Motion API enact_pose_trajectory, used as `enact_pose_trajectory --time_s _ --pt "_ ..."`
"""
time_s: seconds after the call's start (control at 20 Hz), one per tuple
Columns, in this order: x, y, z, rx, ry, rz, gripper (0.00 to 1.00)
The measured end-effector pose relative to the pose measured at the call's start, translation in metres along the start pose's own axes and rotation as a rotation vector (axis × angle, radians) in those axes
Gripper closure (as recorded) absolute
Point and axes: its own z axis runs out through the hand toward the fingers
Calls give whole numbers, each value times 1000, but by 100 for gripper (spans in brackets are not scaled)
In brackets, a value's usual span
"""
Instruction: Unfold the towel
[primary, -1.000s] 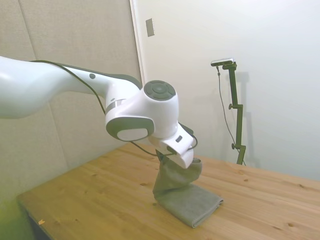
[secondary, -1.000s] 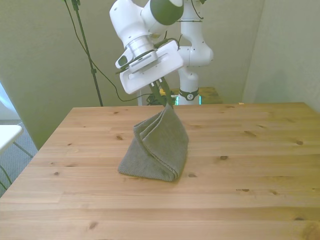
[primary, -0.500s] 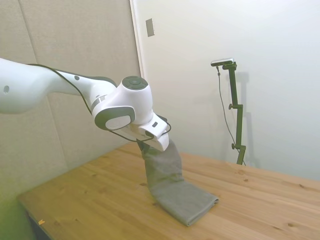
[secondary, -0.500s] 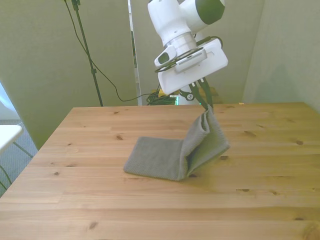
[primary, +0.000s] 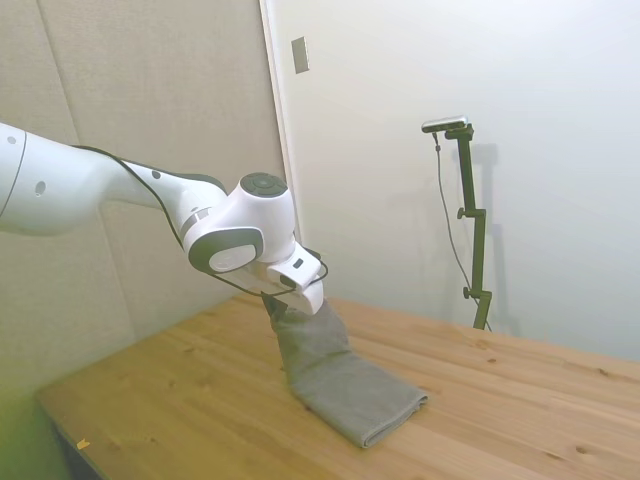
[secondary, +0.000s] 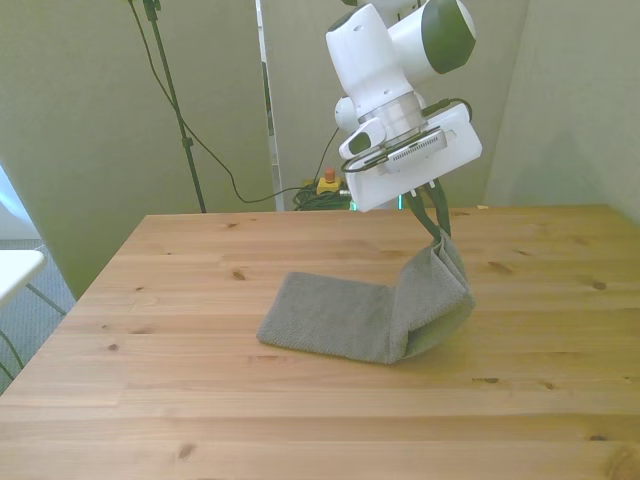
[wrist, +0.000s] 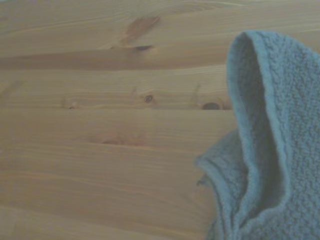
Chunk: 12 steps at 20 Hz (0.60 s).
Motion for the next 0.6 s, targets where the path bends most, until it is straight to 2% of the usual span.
enact_pose_trajectory --time_s 0.5,0.6 --pt "-9 0 7 -8 -18 -8 0" --pt "-11 1 9 -47 -13 11 0"
